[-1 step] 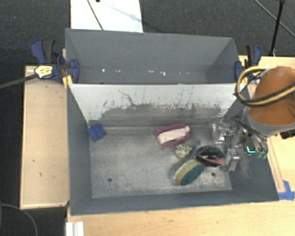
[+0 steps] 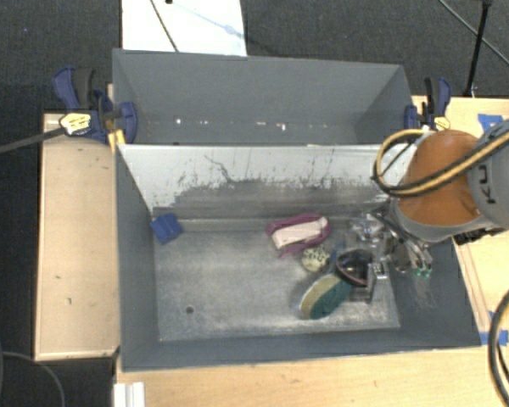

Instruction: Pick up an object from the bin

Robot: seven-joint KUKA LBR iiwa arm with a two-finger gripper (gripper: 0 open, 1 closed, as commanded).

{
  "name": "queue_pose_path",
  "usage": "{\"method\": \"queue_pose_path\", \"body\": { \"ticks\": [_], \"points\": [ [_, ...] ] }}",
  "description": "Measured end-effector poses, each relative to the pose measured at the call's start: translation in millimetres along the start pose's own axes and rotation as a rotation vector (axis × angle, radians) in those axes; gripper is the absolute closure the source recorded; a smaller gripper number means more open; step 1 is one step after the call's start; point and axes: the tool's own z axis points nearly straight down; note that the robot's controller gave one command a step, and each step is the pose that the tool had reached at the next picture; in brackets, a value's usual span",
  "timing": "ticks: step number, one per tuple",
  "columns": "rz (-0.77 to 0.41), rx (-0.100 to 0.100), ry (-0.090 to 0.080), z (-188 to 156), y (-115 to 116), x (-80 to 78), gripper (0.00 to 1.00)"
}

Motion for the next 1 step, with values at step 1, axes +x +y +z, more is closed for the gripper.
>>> {"method": "queue_pose_path", "body": {
  "ticks": [1],
  "points": [
    [-0.003, 0.002, -0.008, -4.6, -1.4, -2.0, 1.0]
  ]
}}
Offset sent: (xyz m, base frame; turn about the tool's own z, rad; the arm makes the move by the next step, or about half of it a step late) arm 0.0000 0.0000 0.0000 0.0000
